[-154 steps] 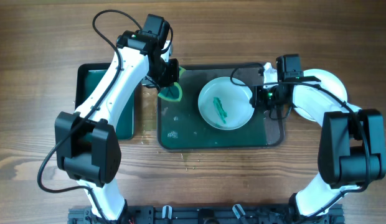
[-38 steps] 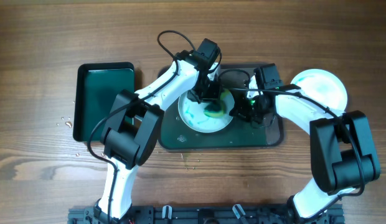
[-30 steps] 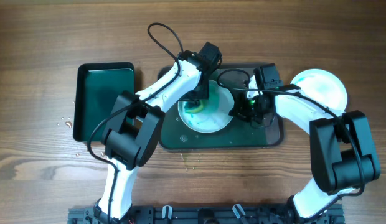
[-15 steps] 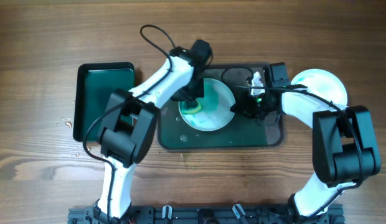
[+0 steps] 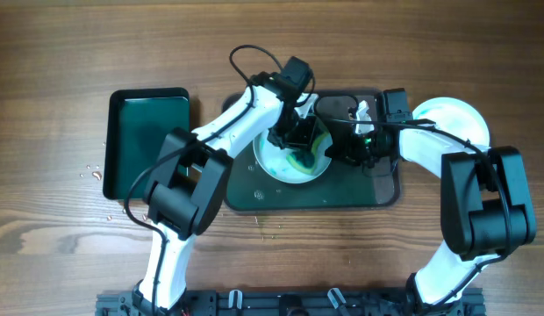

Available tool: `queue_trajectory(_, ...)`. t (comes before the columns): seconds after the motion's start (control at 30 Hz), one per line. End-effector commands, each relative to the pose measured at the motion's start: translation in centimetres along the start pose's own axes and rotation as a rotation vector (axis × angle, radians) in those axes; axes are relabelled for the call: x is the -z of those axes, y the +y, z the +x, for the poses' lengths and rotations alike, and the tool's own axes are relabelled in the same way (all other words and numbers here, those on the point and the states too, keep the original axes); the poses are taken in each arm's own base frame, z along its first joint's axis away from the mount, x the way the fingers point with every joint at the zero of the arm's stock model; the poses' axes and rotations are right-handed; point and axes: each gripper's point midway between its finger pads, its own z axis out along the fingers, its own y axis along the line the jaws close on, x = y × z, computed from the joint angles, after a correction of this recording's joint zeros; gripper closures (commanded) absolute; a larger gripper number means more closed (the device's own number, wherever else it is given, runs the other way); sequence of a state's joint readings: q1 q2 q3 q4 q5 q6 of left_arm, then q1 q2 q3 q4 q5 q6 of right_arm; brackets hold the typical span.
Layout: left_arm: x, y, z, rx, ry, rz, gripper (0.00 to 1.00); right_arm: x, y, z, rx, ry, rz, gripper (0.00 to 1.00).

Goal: Clean dirty plates on tray and stack at the side
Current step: 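Scrub the last plate with the sponge in the left gripper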

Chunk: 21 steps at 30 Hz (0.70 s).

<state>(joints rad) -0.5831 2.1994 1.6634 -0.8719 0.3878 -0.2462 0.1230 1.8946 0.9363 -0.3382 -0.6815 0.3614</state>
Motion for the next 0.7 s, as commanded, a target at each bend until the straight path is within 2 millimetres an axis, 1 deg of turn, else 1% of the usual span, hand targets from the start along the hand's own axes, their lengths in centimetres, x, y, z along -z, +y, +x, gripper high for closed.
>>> queue_trajectory(0.0,-0.9,3.5,-1.6,0.093,-0.087,-0.193,0.96,-1.2,-1.4,1.2,-0.024,0.044,0.024,0.96)
queue_trajectory(0.07,-0.5,5.1,-2.5,0.109,-0.140,-0.279,0.96,-1.2,-1.5,1.2,-0.025,0.044,0.028,0.96)
queue_trajectory(0.13,0.7,7.9,-3.4,0.162,-0.211,-0.422,0.96,-1.2,-1.5,1.2,-0.025,0.044,0.028,0.96)
queue_trajectory(0.2,1.9,10.0,-3.8,0.202,-0.256,-0.527,0.96,-1.2,-1.6,1.2,-0.026,0.044,0.033,0.96)
queue_trajectory(0.3,4.0,13.4,-3.6,0.275,-0.301,-0.695,0.96,-1.2,-1.6,1.2,-0.027,0.044,0.037,0.96)
queue_trajectory(0.33,4.5,14.1,-3.2,0.299,-0.301,-0.731,0.96,-1.2,-1.7,1.2,-0.027,0.043,0.040,0.96)
queue_trajectory(0.4,4.8,14.8,-2.5,0.324,-0.276,-0.752,0.96,-1.2,-1.7,1.2,-0.027,0.043,0.040,0.96)
queue_trajectory(0.47,4.4,14.5,-1.1,0.331,-0.208,-0.730,0.96,-1.2,-1.8,1.2,-0.034,0.040,0.046,0.96)
queue_trajectory(0.53,3.6,13.6,0.0,0.327,-0.142,-0.676,0.96,-1.2,-1.8,1.2,-0.039,0.039,0.048,0.96)
queue_trajectory(0.6,2.2,11.6,1.3,0.261,-0.037,-0.557,0.96,-1.2,-1.9,1.2,-0.042,0.039,0.050,0.95)
queue_trajectory(0.67,0.8,8.5,2.7,0.174,0.073,-0.383,0.96,-1.2,-1.9,1.2,-0.042,0.039,0.050,0.96)
